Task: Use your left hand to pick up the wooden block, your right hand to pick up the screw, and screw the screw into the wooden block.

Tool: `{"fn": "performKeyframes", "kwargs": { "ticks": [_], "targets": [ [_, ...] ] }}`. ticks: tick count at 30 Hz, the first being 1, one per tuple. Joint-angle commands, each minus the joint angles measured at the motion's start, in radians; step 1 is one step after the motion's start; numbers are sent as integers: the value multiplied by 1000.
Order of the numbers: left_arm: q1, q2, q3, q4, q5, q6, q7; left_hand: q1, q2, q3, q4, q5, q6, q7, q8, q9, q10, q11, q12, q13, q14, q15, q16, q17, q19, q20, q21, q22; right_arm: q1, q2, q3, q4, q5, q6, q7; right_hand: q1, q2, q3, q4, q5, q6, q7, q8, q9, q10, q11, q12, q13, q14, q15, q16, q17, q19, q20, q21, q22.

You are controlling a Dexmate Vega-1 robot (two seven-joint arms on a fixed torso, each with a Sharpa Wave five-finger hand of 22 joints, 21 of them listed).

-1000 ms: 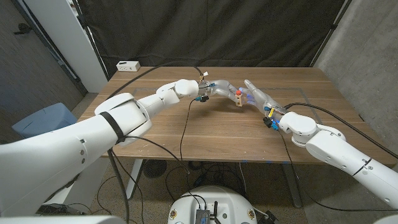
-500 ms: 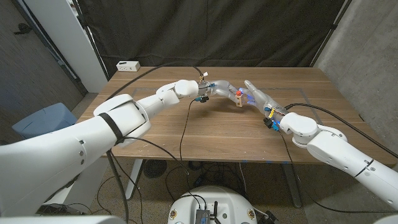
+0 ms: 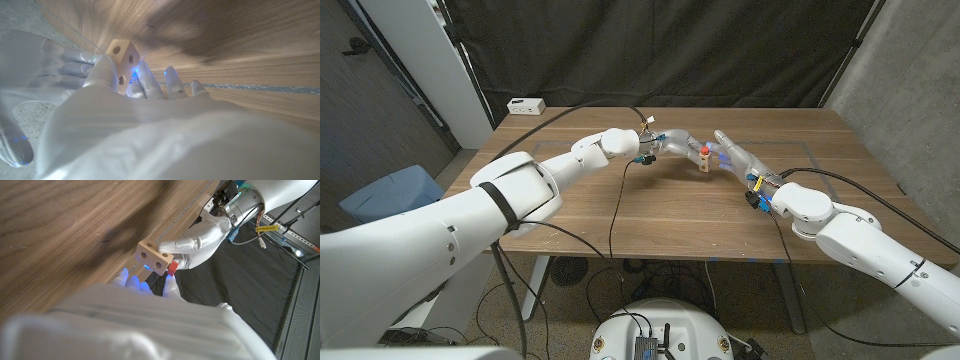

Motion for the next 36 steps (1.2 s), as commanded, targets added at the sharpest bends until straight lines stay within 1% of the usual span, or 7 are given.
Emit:
{"fn": "performKeyframes", "kwargs": {
  "ticks": [1,9,21,36],
  "targets": [
    [3,2,-2,-6,3,0,-1,-4,3,6,3,7,7,0,3,4,3,-1,-1,5,1,3,1,3,6,5,5,2,-22,-7,11,-15,2,0,-15,7,2,-4,6,8,11,0,7,3,-105,-4,5,2,-149,-1,6,1,-1,5,3,3],
    [5,1,-3,-9,2,-4,-2,-4,2,7,3,7,6,1,3,4,2,-2,-2,5,2,2,1,3,7,5,5,2,-29,-7,17,-19,3,1,-22,8,2,-5,6,8,15,-2,8,3,-102,-5,6,2,-148,-2,6,0,1,4,4,3],
    [17,17,-9,-42,3,5,-5,-3,2,7,2,7,6,0,3,4,2,-2,-2,5,2,2,0,2,7,5,5,2,-38,-11,20,-32,3,-3,-25,10,3,-5,6,9,18,-3,8,3,-99,-5,6,2,-146,-2,7,0,2,3,4,3],
    [15,9,-10,-25,2,-2,-7,-3,3,7,3,7,5,1,2,4,3,-1,-1,5,1,1,0,3,7,5,5,2,-63,-17,28,-55,7,-11,-42,12,4,-6,7,10,20,-2,8,3,-97,-4,6,2,-145,-3,7,0,4,2,5,3]
  ]
}}
